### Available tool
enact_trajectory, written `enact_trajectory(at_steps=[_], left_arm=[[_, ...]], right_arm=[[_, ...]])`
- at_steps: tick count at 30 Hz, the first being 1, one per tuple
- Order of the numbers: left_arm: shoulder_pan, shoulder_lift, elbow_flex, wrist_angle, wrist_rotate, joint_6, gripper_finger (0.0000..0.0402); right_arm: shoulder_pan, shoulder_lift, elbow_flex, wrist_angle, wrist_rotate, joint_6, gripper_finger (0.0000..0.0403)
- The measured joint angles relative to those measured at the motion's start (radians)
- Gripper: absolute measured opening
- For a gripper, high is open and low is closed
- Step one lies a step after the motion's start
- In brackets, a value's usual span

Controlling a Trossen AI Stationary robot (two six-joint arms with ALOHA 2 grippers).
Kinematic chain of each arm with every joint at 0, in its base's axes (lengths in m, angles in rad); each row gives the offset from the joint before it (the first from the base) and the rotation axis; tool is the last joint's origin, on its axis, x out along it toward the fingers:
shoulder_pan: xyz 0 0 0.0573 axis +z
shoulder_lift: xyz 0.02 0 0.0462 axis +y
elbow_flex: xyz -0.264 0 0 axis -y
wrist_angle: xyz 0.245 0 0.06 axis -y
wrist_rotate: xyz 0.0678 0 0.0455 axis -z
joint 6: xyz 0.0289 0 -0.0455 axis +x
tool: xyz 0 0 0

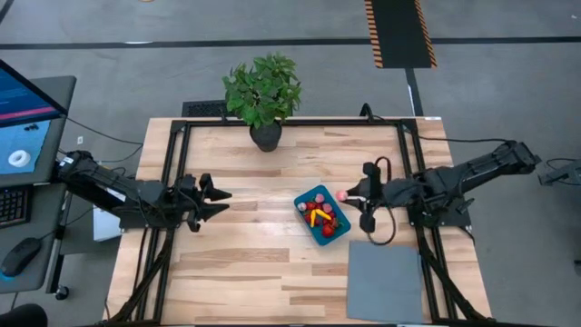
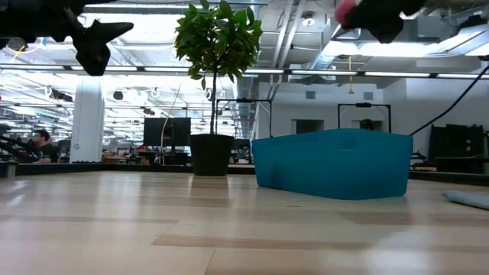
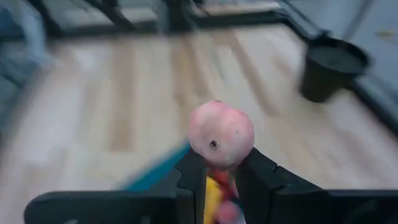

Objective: Pick and placing Produce into tupperware
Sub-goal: Put the apricot into the blue bin

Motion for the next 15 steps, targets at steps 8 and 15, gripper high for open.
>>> enact_trajectory(at_steps=[8,15], left_arm=[[0.0,0.0,0.0,-0.004,-0.029,-0.053,0.0187],[0.0,0.0,0.0,-0.025,-0.029,-0.053,0.0187]], right_arm=[[0.03,0.094,0.0,-0.14,0.2,-0.206,0.0093],[0.07,0.234,0.077,-0.173,0.243,-0.48,0.0093]])
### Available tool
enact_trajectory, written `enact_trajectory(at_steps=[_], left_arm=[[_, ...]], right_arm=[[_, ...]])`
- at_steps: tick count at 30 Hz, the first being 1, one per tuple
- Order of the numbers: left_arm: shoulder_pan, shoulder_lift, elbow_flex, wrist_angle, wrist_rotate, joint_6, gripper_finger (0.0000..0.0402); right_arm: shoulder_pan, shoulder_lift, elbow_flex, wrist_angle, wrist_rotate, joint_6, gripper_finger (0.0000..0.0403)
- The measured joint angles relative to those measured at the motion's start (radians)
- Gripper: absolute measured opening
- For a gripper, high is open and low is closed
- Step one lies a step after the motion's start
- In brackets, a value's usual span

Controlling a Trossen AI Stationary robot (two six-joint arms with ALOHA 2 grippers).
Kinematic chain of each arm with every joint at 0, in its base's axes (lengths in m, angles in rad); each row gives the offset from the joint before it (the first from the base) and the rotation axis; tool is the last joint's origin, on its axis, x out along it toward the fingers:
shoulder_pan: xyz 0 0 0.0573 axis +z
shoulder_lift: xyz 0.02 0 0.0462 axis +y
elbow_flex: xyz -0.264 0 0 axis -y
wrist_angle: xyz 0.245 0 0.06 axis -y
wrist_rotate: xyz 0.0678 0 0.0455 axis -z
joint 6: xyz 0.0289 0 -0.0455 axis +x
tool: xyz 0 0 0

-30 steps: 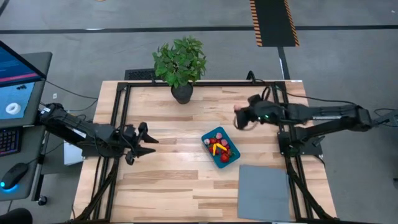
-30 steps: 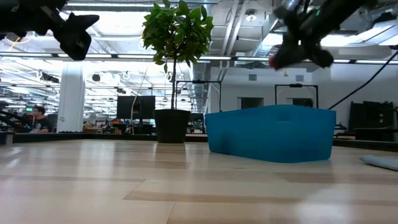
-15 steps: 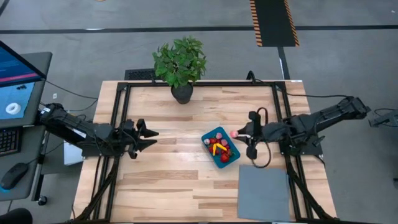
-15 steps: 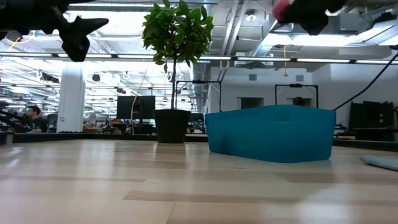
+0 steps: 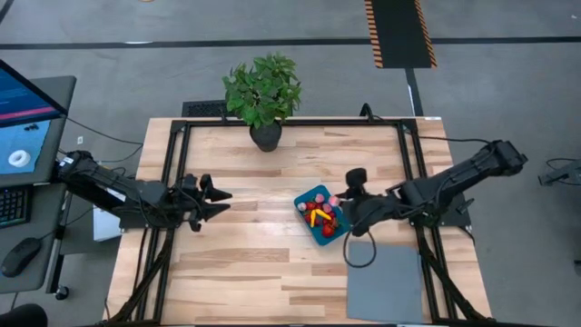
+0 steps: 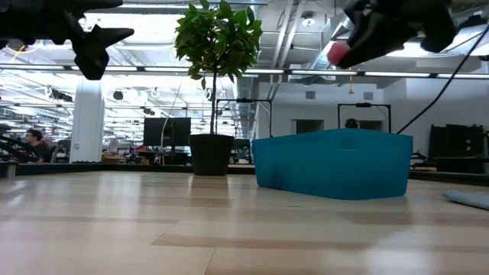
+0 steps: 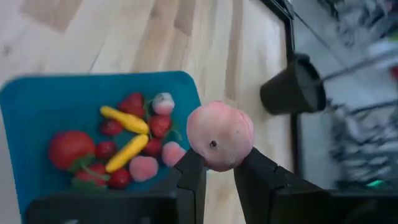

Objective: Pick and placing Produce into tupperware
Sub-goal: Put the apricot into the blue bin

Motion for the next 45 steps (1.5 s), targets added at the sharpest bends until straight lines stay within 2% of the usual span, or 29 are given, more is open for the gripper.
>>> enact_trajectory(at_steps=[6,11,19,22,29,40,45], left_arm=[[0.0,0.0,0.0,-0.064,0.0,-0.023,0.0187],[-0.001,0.0,0.0,-0.099,0.01,-0.073,0.0187],[-0.001,0.0,0.0,-0.105,0.012,-0.088,0.0187],[-0.001,0.0,0.0,-0.106,0.017,-0.089,0.0187],[-0.001,0.0,0.0,-0.106,0.018,-0.09,0.0187],[-0.001,0.0,0.0,-0.107,0.043,-0.09,0.0187],[-0.001,0.0,0.0,-0.107,0.043,-0.084,0.0187]], right_arm=[[0.043,0.142,0.131,-0.097,0.045,-0.219,0.0093],[0.051,0.286,0.236,-0.238,0.032,-0.26,0.0093],[0.009,0.438,0.342,-0.381,-0.201,-0.179,0.0094],[-0.003,0.459,0.35,-0.381,-0.249,-0.179,0.0094],[-0.099,0.462,0.354,-0.345,-0.459,-0.095,0.0095],[-0.202,0.462,0.354,-0.285,-0.487,-0.02,0.0098],[-0.22,0.462,0.354,-0.284,-0.49,0.005,0.0134]])
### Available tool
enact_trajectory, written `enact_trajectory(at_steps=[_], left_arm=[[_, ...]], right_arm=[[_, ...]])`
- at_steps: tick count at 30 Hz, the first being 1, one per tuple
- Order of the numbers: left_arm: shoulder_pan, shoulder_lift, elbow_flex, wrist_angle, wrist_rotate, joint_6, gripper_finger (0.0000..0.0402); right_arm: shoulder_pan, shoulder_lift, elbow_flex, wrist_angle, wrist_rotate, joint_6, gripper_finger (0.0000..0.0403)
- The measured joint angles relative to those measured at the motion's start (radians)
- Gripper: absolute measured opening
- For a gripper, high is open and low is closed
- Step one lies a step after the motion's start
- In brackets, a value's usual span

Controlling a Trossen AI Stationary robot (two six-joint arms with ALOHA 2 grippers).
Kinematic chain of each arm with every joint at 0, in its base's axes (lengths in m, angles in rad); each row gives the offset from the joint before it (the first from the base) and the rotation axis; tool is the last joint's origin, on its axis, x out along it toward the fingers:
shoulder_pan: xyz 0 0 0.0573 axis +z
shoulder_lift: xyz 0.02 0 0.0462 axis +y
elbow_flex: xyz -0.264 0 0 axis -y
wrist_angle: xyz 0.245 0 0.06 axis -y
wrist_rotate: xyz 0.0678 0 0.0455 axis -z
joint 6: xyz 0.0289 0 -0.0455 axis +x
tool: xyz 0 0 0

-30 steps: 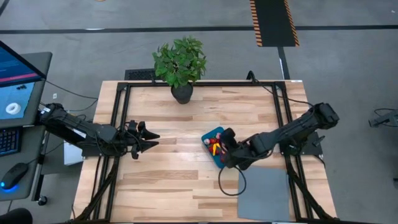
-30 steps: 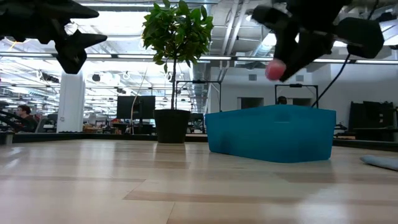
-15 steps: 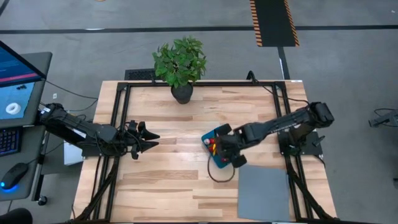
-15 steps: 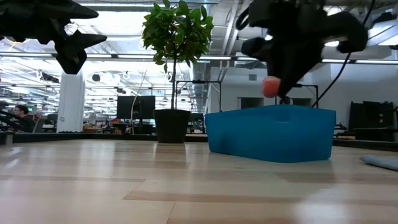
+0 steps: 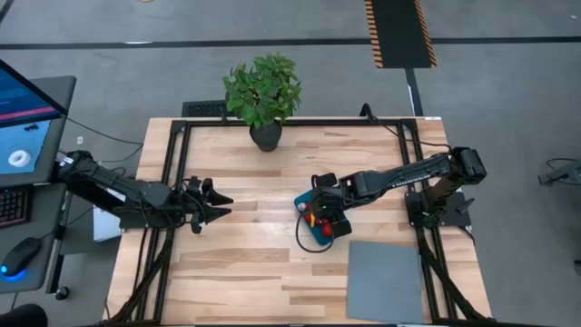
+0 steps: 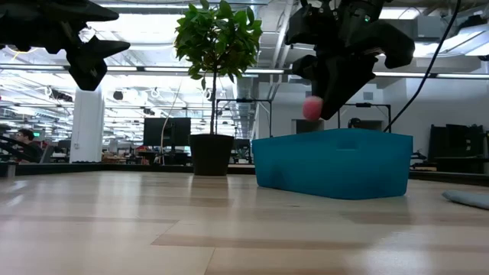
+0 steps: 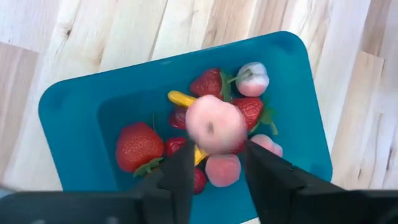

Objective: Pick and placing Produce into tupperware
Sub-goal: Put the apricot into the blue bin, then return to Home Position

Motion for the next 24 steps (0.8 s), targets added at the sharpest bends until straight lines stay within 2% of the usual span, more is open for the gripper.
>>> enact_trajectory(at_steps=[7,10,12,18,24], left_arm=[[0.001,0.0,0.0,0.0,0.0,0.01,0.0187],[0.001,0.0,0.0,0.029,-0.003,0.061,0.0187],[0.0,0.0,0.0,0.105,-0.001,0.129,0.0187],[-0.001,-0.009,0.0,0.359,-0.002,0.252,0.0187],[0.0,-0.038,0.0,0.338,-0.062,0.476,0.0187]], right_arm=[[0.004,0.0,0.0,0.008,0.0,0.025,0.0214],[0.009,0.0,0.0,0.032,-0.002,0.027,0.0234],[0.005,-0.016,-0.002,0.093,-0.005,0.066,0.024],[-0.021,-0.212,-0.018,0.29,0.0,0.125,0.024],[-0.082,-0.484,-0.126,0.395,0.004,0.144,0.024]])
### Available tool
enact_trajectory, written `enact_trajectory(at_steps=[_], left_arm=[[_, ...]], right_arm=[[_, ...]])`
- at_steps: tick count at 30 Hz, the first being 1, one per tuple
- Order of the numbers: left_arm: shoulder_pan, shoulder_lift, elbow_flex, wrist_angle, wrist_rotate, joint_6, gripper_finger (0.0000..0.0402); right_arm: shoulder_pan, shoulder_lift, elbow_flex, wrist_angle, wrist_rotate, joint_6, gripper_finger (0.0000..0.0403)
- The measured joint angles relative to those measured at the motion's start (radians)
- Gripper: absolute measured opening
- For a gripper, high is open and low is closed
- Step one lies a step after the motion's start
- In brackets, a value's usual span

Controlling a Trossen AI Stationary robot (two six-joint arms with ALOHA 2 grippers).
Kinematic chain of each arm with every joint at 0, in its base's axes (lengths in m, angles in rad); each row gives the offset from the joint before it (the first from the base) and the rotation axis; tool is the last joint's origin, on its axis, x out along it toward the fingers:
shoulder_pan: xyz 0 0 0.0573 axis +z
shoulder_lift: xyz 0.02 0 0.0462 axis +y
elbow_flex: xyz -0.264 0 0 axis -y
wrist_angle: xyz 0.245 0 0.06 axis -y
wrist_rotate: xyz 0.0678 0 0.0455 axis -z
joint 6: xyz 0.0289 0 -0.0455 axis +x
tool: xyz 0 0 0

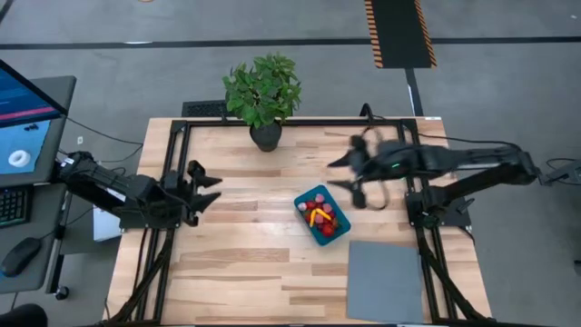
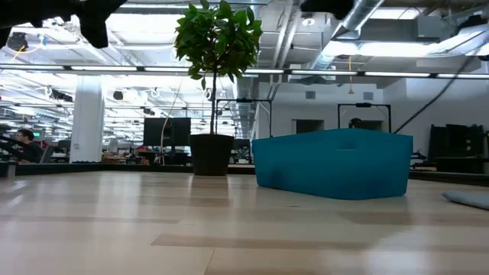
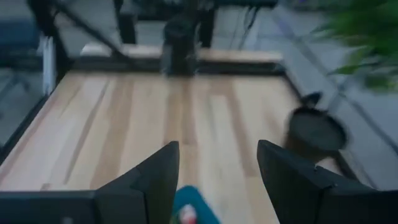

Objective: Pick and placing Produce into tupperware
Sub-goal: Return to Home Position

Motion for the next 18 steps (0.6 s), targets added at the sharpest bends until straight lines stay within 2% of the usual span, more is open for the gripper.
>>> enact_trajectory(at_steps=[4,8,10,14,18], left_arm=[[0.0,0.0,0.0,0.003,-0.171,0.058,0.0187],[0.001,0.0,0.0,0.003,-0.361,0.007,0.0187],[0.001,-0.001,0.0,0.002,-0.356,-0.012,0.0187],[0.002,0.013,0.0,-0.012,-0.223,0.097,0.0187],[0.003,0.013,0.0,0.002,-0.252,0.088,0.0187]], right_arm=[[-0.038,-0.206,-0.108,0.032,0.01,0.009,0.024],[-0.04,-0.421,-0.22,0.045,0.097,0.011,0.024],[-0.032,-0.52,-0.286,0.069,0.143,0.019,0.024],[-0.011,-0.717,-0.439,0.164,0.172,0.024,0.024],[-0.009,-0.886,-0.538,0.172,0.212,0.049,0.024]])
